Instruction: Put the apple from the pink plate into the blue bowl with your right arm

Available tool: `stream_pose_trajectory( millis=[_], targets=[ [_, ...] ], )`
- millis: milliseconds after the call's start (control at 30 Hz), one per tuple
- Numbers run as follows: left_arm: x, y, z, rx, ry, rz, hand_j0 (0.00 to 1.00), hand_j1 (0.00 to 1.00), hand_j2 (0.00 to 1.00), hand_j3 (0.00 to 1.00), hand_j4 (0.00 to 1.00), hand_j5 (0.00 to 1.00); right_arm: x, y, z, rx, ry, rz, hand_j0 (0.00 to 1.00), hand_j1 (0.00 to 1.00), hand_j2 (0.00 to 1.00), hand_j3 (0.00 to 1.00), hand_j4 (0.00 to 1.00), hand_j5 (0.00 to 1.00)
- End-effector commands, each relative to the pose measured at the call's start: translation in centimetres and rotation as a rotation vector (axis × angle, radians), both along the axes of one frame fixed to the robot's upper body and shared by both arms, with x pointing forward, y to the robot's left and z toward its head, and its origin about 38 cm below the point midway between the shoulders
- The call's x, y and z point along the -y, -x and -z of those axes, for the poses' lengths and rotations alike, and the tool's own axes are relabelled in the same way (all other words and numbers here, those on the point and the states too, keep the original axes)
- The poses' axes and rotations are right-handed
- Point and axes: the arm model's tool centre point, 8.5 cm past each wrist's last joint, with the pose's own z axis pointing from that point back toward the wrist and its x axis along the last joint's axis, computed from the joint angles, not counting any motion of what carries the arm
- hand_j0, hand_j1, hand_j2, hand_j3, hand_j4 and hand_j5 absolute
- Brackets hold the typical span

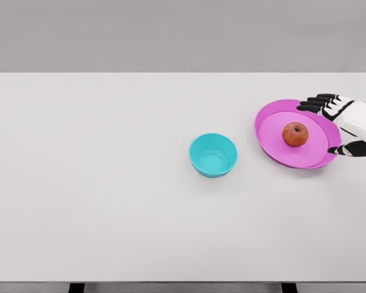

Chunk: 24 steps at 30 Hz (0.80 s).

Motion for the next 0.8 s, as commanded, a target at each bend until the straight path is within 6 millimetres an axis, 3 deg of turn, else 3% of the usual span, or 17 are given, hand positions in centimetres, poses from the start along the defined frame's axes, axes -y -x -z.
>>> stream_pose_trajectory(
  millis=[0, 100, 200, 333, 500, 700, 767],
  targets=[
    [0.0, 0.0, 0.0, 0.0, 0.0, 0.0, 1.0, 1.0, 1.0, 1.0, 1.0, 1.0, -0.1, 0.0, 0.0, -0.002, -0.006, -0.002, 1.0, 1.0, 1.0, 1.0, 1.0, 1.0],
    [0.0, 0.0, 0.0, 0.0, 0.0, 0.0, 1.0, 1.0, 1.0, 1.0, 1.0, 1.0, 0.5, -0.1, -0.3, 0.004, -0.004, 0.016, 1.0, 1.0, 1.0, 1.0, 1.0, 1.0],
    [0.0, 0.0, 0.0, 0.0, 0.0, 0.0, 1.0, 1.0, 1.0, 1.0, 1.0, 1.0, 2.5, -0.8, -0.1, 0.0, 0.009, 0.076, 1.0, 1.0, 1.0, 1.0, 1.0, 1.0],
    [0.0, 0.0, 0.0, 0.0, 0.0, 0.0, 1.0, 1.0, 1.0, 1.0, 1.0, 1.0, 2.3, -0.9, 0.6, -0.039, 0.035, 0.065, 1.0, 1.0, 1.0, 1.0, 1.0, 1.0],
    [0.0, 0.0, 0.0, 0.0, 0.0, 0.0, 1.0, 1.0, 1.0, 1.0, 1.0, 1.0, -0.5, -3.1, -0.4, -0.195, 0.266, -0.063, 1.0, 1.0, 1.0, 1.0, 1.0, 1.0],
    [0.0, 0.0, 0.0, 0.0, 0.0, 0.0, 1.0, 1.0, 1.0, 1.0, 1.0, 1.0, -1.2, -4.6, -2.0, -0.2, 0.304, -0.048, 1.0, 1.0, 1.0, 1.0, 1.0, 1.0],
    [0.0, 0.0, 0.0, 0.0, 0.0, 0.0, 1.0, 1.0, 1.0, 1.0, 1.0, 1.0, -2.4, -7.4, -0.8, -0.238, 0.3, -0.052, 1.0, 1.0, 1.0, 1.0, 1.0, 1.0]
  ],
)
